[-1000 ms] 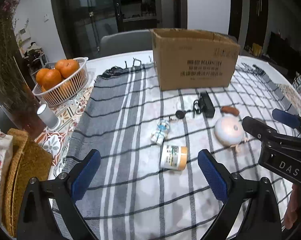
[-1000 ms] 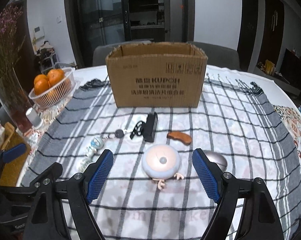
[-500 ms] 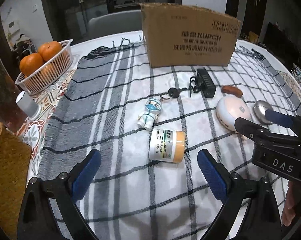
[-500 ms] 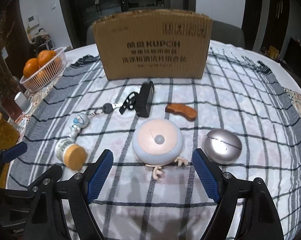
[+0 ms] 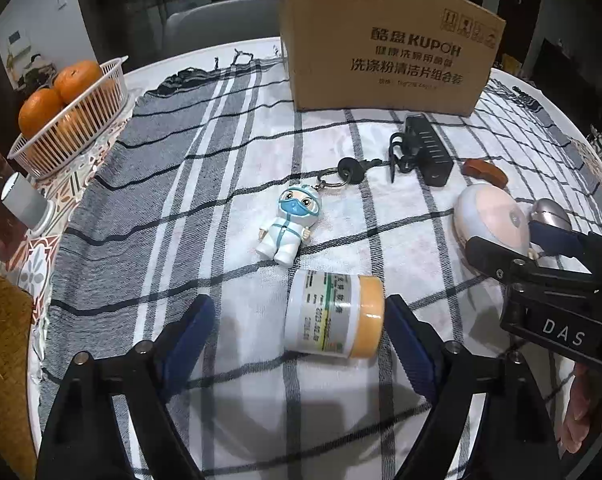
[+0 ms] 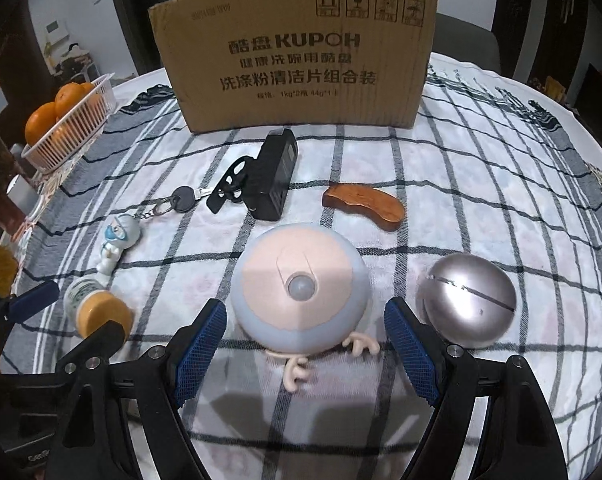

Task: Organize rigid objects
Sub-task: 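Move the left tool to the orange-lidded jar while the right tool approaches the peach lamp, then close the left tool on the jar while the right tool grips the peach lamp, then lift and carry the jar and peach lamp over the cardboard box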

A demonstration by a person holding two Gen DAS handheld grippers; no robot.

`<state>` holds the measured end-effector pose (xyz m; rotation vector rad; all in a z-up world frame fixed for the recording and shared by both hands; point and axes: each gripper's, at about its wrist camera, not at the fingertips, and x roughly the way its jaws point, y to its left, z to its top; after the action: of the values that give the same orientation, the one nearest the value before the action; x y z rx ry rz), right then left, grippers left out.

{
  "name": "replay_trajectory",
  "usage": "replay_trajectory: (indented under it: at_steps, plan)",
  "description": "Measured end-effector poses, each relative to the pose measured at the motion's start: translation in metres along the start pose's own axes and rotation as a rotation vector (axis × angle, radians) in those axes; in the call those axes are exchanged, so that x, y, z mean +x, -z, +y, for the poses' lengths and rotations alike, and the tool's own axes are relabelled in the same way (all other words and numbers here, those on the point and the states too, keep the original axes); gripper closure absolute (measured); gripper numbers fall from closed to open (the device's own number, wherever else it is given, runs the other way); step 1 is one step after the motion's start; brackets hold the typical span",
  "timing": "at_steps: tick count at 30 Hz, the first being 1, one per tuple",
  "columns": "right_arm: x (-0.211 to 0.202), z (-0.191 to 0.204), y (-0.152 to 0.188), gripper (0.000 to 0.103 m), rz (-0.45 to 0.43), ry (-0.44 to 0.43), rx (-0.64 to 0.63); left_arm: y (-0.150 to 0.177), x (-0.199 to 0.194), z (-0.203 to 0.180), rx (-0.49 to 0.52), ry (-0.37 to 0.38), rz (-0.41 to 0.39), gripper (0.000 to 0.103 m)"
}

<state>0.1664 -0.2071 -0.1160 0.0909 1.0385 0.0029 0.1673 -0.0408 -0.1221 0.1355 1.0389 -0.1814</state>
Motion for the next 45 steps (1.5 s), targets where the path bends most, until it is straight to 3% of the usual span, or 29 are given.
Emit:
replay_trajectory:
  at_steps: [11,15,21,31,45]
  plan:
    - [0.017,0.001,-0.007,0.021,0.012,0.0,-0.007,0.0,0.01,0.002,-0.025,0.011,0.015,0.033]
    - [0.016,0.002,-0.006,0.027,0.001,0.002,-0.014,0.0,0.008,0.003,-0.032,0.017,0.005,0.046]
    - [0.013,0.005,-0.006,0.028,0.002,0.007,-0.016,-0.002,0.005,0.004,-0.054,0.031,-0.005,0.062]
    - [-0.011,0.008,-0.003,0.028,-0.043,0.009,-0.024,0.001,-0.013,0.007,-0.087,0.101,-0.066,0.063]
    - [-0.045,0.014,-0.002,0.028,-0.104,-0.038,-0.007,-0.004,-0.052,0.008,-0.082,0.099,-0.143,0.064]
